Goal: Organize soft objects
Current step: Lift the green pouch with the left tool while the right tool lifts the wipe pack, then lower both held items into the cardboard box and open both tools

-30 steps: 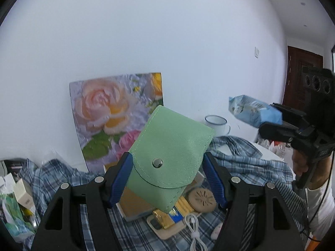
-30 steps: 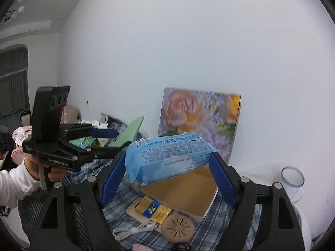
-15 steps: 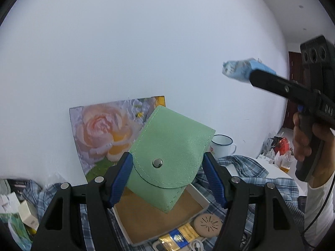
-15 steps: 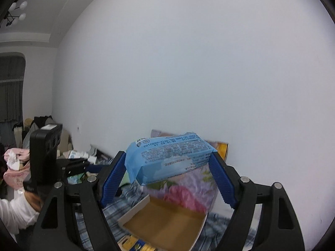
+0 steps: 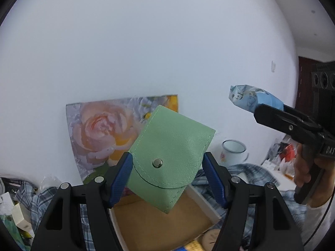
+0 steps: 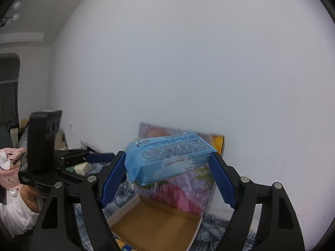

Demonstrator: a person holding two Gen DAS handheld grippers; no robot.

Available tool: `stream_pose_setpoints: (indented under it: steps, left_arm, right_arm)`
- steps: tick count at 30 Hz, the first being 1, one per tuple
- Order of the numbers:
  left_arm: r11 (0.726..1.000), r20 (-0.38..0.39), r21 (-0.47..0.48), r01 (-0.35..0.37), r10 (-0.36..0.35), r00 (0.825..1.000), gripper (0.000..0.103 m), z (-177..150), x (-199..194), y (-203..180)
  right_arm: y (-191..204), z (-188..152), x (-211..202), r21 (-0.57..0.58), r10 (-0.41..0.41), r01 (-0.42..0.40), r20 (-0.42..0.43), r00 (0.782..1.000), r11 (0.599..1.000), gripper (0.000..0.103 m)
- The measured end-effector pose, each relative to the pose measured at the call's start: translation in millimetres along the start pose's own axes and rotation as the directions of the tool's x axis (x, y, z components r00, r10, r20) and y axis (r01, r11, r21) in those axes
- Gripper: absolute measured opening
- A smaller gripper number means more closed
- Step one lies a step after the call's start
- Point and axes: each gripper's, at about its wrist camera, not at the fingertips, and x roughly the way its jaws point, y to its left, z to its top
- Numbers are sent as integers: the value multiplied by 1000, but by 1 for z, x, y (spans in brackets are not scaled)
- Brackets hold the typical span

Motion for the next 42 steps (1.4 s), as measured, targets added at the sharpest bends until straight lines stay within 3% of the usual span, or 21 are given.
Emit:
stream_pose_setpoints:
  steps: [7, 13, 24, 42]
  left_arm:
    - [999, -92, -41, 9, -12, 996, 71, -24, 38, 10]
    - [998, -134, -66, -5, -4, 991, 71, -36, 54, 21]
    - [996, -234, -79, -33, 14, 972, 71, -57, 84, 34]
    - [998, -342, -46, -47, 28, 939, 71, -85, 118, 29]
  right_arm:
    - [-15, -23, 29, 61, 27, -22, -74, 997, 998, 79]
    - [-18, -36, 43, 124, 102, -88, -109, 989, 988, 79]
    - [-24, -58, 73, 150, 78, -50, -186, 979, 987, 79]
    - [-31, -100, 115, 181, 89, -32, -319, 944, 983, 79]
